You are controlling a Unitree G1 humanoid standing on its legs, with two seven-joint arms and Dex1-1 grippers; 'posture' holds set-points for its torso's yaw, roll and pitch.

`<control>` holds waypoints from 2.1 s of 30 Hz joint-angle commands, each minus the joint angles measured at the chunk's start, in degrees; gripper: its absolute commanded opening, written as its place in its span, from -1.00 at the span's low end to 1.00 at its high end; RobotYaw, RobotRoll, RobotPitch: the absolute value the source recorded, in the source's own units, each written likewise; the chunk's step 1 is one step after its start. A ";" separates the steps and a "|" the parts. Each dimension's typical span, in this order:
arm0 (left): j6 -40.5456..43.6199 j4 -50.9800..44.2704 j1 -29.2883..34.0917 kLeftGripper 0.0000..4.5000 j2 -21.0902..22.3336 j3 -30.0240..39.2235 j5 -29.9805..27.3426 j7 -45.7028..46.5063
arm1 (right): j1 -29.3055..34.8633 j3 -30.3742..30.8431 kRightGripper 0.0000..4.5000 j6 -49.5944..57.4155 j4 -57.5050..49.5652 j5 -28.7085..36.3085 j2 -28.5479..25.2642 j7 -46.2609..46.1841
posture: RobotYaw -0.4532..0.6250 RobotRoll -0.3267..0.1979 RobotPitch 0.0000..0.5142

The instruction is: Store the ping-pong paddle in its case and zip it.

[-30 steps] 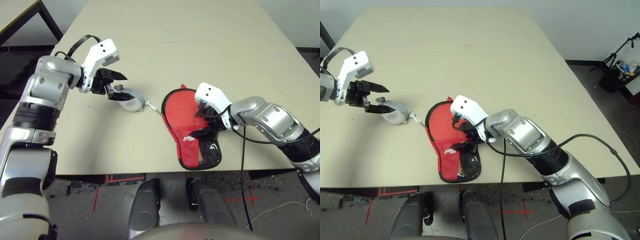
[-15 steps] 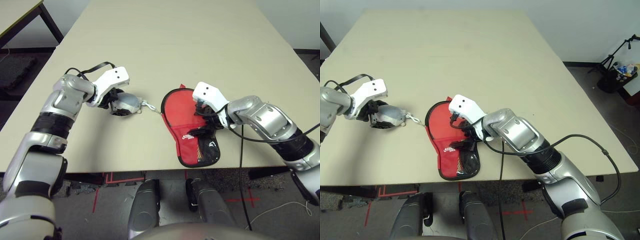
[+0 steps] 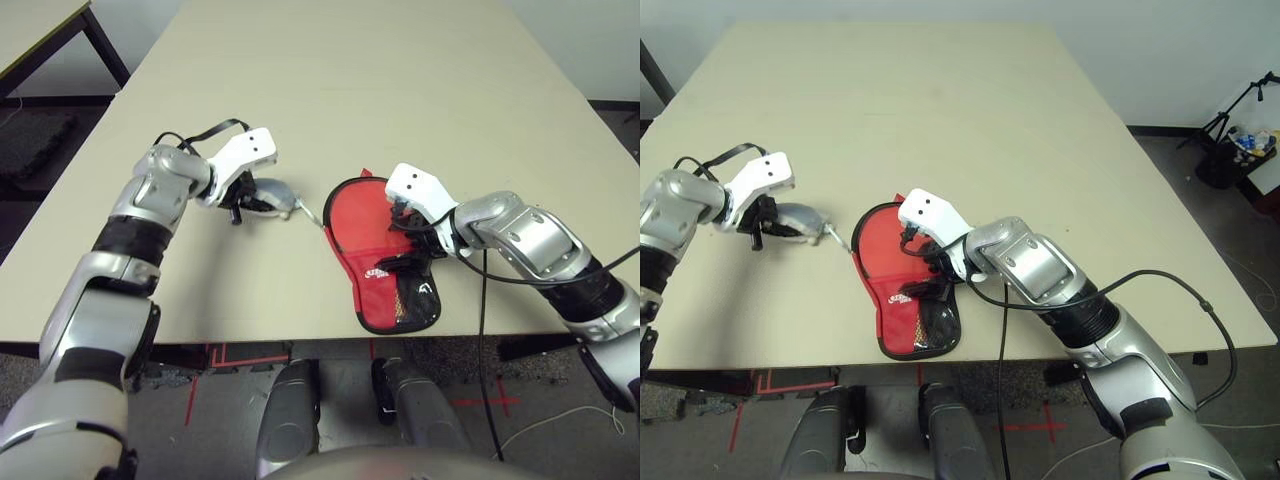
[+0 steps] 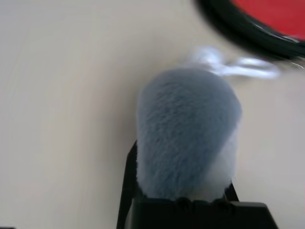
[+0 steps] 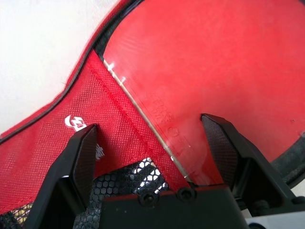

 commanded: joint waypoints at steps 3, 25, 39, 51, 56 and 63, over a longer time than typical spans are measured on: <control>-7.14 14.95 -7.64 -0.76 -5.81 0.31 3.91 11.69 | 2.47 2.70 1.00 0.23 2.17 -1.82 0.55 0.53 | -0.15 0.25 -0.34; -14.87 30.77 -20.56 -0.77 -32.96 0.98 11.60 40.72 | 4.83 2.67 1.00 -0.09 3.70 -4.92 3.72 1.07 | -0.25 0.25 -0.20; -18.40 29.79 -18.28 -0.77 -40.92 0.70 12.06 33.81 | 5.50 1.49 1.00 0.65 3.33 -5.49 4.54 0.70 | -0.26 0.25 -0.23; -19.06 29.47 -15.29 -0.77 -41.18 -0.15 12.83 29.56 | 4.99 1.17 1.00 -0.75 5.68 -6.14 5.93 0.60 | -0.23 0.25 -0.27; -19.78 29.03 -15.41 -0.61 -40.90 0.52 12.15 28.76 | 4.93 0.99 1.00 -1.42 6.46 -6.40 5.99 0.83 | -0.22 0.25 -0.30; -22.47 28.25 -16.97 0.47 -39.45 1.78 11.29 27.72 | 4.23 0.72 1.00 -2.48 8.25 -6.77 6.34 0.94 | -0.19 0.25 -0.34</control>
